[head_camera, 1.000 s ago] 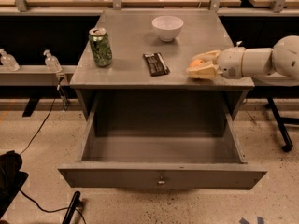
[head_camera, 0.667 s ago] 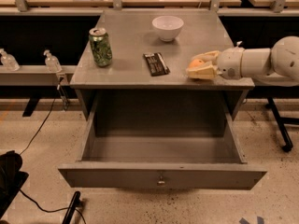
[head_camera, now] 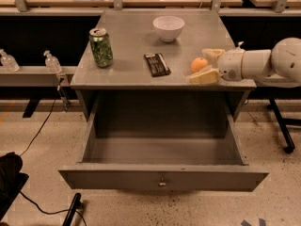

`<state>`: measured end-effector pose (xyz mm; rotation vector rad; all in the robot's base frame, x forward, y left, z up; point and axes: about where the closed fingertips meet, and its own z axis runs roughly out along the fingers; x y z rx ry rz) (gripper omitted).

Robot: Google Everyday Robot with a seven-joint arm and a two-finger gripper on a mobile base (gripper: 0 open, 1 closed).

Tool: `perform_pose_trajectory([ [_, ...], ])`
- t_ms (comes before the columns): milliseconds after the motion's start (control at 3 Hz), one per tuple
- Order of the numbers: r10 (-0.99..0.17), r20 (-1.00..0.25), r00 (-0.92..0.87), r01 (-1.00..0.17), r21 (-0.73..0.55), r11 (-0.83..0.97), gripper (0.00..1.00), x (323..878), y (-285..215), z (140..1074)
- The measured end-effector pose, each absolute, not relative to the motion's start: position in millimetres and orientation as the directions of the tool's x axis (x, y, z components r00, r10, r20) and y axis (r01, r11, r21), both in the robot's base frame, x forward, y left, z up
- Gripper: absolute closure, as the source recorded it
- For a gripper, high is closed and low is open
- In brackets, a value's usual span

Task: Pick orange from top drawer and place on counter

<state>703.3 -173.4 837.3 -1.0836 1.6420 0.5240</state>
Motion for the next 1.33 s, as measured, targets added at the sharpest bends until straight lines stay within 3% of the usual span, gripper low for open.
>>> perform_pose_trajectory([
  [1333,-0.407,-0.911,0.065,-0.898,-0.231,0.375,0.0,684,-161,858],
])
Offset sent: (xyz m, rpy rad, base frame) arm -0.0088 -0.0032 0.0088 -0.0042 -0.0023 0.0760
